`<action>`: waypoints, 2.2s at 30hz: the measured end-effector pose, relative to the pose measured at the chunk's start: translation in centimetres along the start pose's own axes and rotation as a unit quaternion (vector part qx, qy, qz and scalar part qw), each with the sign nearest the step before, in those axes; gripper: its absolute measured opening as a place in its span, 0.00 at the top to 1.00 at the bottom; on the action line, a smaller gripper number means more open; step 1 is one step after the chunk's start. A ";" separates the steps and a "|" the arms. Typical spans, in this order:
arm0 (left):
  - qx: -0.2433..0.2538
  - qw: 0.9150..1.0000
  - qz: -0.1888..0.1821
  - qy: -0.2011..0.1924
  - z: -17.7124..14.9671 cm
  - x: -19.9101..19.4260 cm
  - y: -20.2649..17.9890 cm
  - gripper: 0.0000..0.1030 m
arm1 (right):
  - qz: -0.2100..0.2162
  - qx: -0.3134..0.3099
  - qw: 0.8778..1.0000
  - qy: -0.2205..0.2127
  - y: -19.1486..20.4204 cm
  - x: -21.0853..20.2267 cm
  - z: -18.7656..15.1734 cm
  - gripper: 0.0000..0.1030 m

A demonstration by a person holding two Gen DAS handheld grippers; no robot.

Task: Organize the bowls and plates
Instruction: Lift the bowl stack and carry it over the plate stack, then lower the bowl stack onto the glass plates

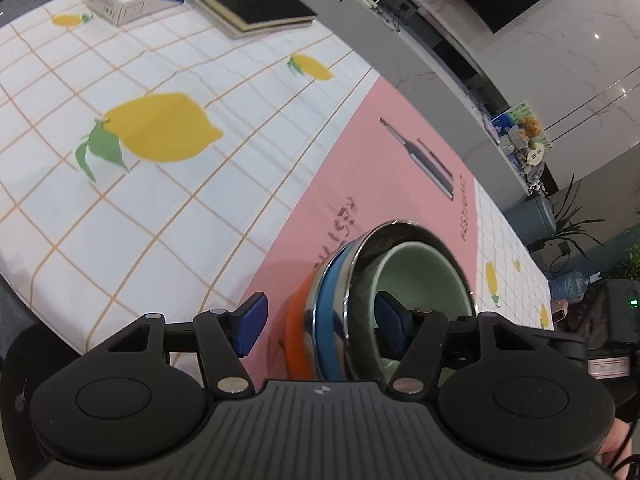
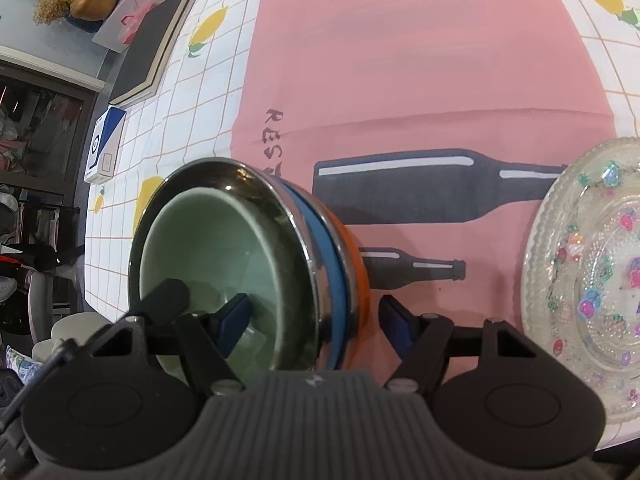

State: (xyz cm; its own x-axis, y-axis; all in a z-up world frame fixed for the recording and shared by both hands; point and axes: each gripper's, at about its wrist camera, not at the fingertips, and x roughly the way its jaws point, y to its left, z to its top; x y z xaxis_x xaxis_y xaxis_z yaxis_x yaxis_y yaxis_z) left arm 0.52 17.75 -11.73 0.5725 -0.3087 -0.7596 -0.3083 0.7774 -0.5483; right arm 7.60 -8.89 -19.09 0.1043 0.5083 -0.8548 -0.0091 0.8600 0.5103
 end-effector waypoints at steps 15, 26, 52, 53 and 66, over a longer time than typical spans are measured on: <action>-0.028 0.999 0.012 0.030 -0.3 2.1 -0.4 0.48 | 0.039 0.036 0.999 -0.011 -1.8 -0.5 0.0 0.50; -0.021 0.999 0.017 0.035 -0.1 2.1 -0.7 0.50 | 0.060 0.059 0.996 -0.018 -2.7 -0.5 -0.2 0.54; 0.020 0.999 -0.001 0.027 -0.9 0.6 -6.2 0.50 | 0.066 0.051 0.995 -0.051 -4.5 -6.4 -0.5 0.54; 0.024 0.999 -0.004 0.029 -1.1 0.7 -6.8 0.50 | 0.066 0.053 0.995 -0.053 -5.0 -7.0 -0.5 0.54; 0.075 0.995 -0.036 0.061 -4.0 3.1 -14.3 0.50 | 0.055 0.071 0.992 -0.083 -11.6 -13.3 -0.7 0.54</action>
State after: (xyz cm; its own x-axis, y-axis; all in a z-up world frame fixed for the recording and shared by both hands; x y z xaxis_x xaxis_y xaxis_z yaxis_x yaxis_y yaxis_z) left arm 3.63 3.50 -7.67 0.4895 -0.4240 -0.7620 -0.1484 0.8206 -0.5519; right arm 5.61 -25.64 -13.69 0.2735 0.5744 -0.7715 0.1100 0.7782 0.6184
